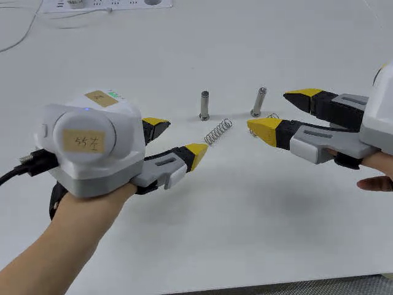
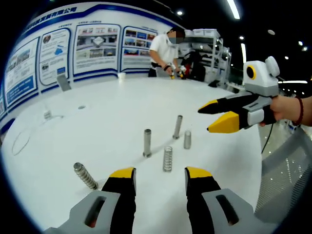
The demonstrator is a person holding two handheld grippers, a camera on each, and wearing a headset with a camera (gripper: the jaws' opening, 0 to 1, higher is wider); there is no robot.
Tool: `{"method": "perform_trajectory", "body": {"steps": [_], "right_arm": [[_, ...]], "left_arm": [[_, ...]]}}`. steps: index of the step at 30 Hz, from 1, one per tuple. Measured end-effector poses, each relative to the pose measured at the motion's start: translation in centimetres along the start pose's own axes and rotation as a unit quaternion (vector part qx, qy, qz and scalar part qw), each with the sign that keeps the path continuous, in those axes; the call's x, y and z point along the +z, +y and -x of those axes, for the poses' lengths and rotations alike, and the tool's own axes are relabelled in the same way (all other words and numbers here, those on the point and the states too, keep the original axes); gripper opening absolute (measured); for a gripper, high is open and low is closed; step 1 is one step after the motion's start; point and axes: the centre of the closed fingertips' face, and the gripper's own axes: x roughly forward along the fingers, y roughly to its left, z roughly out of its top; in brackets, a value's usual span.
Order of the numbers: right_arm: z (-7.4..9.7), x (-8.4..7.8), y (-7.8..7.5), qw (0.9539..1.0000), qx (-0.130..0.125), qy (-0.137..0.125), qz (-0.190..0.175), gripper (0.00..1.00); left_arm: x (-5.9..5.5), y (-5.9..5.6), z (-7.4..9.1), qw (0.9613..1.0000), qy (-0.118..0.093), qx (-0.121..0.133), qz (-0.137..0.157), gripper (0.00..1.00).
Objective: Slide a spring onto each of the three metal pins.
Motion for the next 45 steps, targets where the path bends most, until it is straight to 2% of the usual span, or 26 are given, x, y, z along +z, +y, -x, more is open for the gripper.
{"method": "perform_trajectory", "body": {"steps": [9, 23, 28, 32, 35, 37, 45], "right_arm": [[-0.1, 0.0, 0.1, 1.0, 0.0, -0.001, -0.01, 0.47], [-0.2, -0.5, -0.1, 0.9996, -0.002, -0.003, -0.03, 0.46], [-0.2, -0.8, -0.3, 0.9995, -0.006, 0.001, -0.032, 0.46], [-0.2, -1.1, -0.4, 0.9993, -0.009, 0.006, -0.035, 0.46], [-0.3, -1.4, -0.4, 0.9987, -0.011, 0.017, -0.046, 0.48], [-0.3, -1.4, -0.4, 0.9987, -0.011, 0.016, -0.047, 0.48], [-0.4, -1.7, -0.2, 0.9978, -0.012, 0.024, -0.061, 0.48]], "left_arm": [[-0.5, -0.8, -2.0, 0.9998, 0.012, -0.017, -0.007, 0.35], [-1.3, -1.2, -4.4, 0.9989, 0.027, -0.036, -0.008, 0.22], [-1.7, -1.3, -4.8, 0.9984, 0.037, -0.038, -0.02, 0.17], [-1.7, -1.3, -4.9, 0.9985, 0.036, -0.039, -0.017, 0.16], [-1.6, -1.3, -5.0, 0.9983, 0.034, -0.039, -0.026, 0.14], [-1.6, -1.2, -5.0, 0.998, 0.036, -0.037, -0.036, 0.12], [-1.8, -1.1, -4.9, 0.9964, 0.039, -0.036, -0.066, 0.1]]}}
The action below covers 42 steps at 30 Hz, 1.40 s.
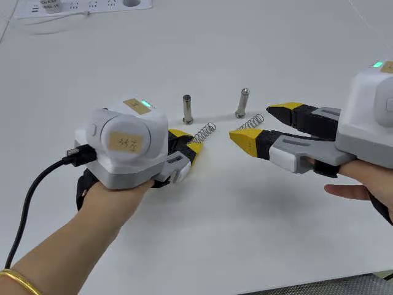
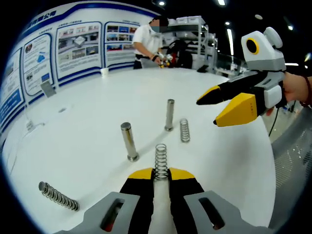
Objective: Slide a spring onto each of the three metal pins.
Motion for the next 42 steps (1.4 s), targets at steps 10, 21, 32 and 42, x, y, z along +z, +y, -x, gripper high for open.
{"method": "perform_trajectory", "body": {"steps": [10, 21, 32, 42], "right_arm": [[0.1, 0.9, 0.3, 0.9995, 0.001, -0.011, -0.031, 0.47], [-0.1, 2.8, 2.3, 0.998, 0.026, -0.025, -0.052, 0.41], [-0.7, 4.5, 4.7, 0.9896, 0.07, -0.043, -0.118, 0.32], [-1.0, 5.5, 6.5, 0.9812, 0.104, -0.054, -0.153, 0.28]], "left_arm": [[1.1, -0.1, 1.5, 0.9996, -0.028, 0.004, -0.005, 0.1], [3.4, -0.4, 4.7, 0.9955, -0.089, 0.01, 0.03, 0.1], [5.4, -0.8, 7.2, 0.9862, -0.148, -0.003, 0.074, 0.1], [6.0, -1.2, 8.4, 0.9784, -0.181, -0.015, 0.099, 0.1]]}}
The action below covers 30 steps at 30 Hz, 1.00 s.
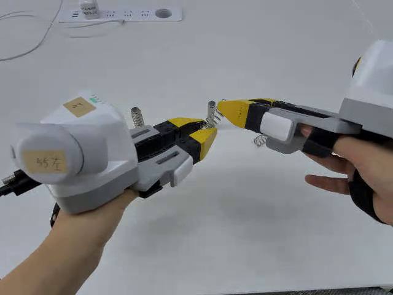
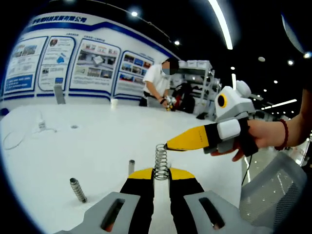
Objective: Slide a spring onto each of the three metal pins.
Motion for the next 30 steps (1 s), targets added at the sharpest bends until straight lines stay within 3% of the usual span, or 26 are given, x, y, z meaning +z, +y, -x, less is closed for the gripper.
{"method": "perform_trajectory", "body": {"steps": [10, 13, 16, 27, 30], "right_arm": [[-0.6, 0.2, 1.6, 0.9988, 0.041, -0.003, -0.029, 0.22], [-0.7, 0.3, 1.7, 0.999, 0.04, -0.003, -0.021, 0.21], [-0.7, 0.5, 1.7, 0.9984, 0.043, -0.008, -0.037, 0.19], [-0.6, 0.9, 2.4, 0.9976, 0.058, -0.015, -0.035, 0.13], [-0.7, 0.8, 2.6, 0.9981, 0.059, -0.012, -0.015, 0.12]], "left_arm": [[0.9, -0.6, 0.5, 0.9995, -0.026, -0.016, 0.011, 0.1], [1.4, -0.8, 0.7, 0.9991, -0.034, -0.02, 0.013, 0.1], [1.8, -1.0, 0.8, 0.9983, -0.047, -0.027, 0.021, 0.1], [1.5, -1.2, 0.9, 0.9991, -0.033, -0.023, 0.013, 0.1], [1.5, -1.1, 0.8, 0.9994, -0.028, -0.018, 0.006, 0.11]]}}
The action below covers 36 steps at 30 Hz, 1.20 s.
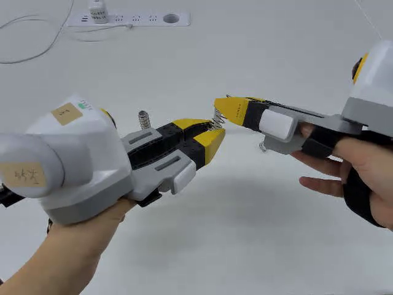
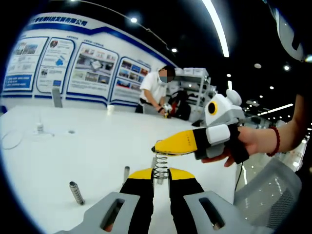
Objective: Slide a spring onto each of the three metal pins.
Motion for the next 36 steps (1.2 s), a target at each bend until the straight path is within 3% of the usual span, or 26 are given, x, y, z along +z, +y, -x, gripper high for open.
{"method": "perform_trajectory", "body": {"steps": [10, 14, 21, 36], "right_arm": [[-0.3, -0.1, 0.3, 0.9992, -0.003, 0.005, 0.039, 0.12], [-0.3, 0.4, 0.1, 0.9977, -0.014, -0.001, 0.066, 0.12], [-0.8, 1.3, -0.7, 0.9918, -0.039, 0.0, 0.121, 0.12], [-2.5, 2.6, -3.4, 0.9768, -0.077, 0.003, 0.2, 0.12]], "left_arm": [[-0.3, 0.4, -0.1, 0.9992, 0.021, 0.018, -0.029, 0.12], [-1.0, 0.7, 0.0, 0.9983, 0.037, 0.025, -0.037, 0.14], [-2.0, 1.1, 0.3, 0.9964, 0.058, 0.034, -0.051, 0.23], [-2.9, 1.5, 0.8, 0.9949, 0.067, 0.045, -0.06, 0.43]]}}
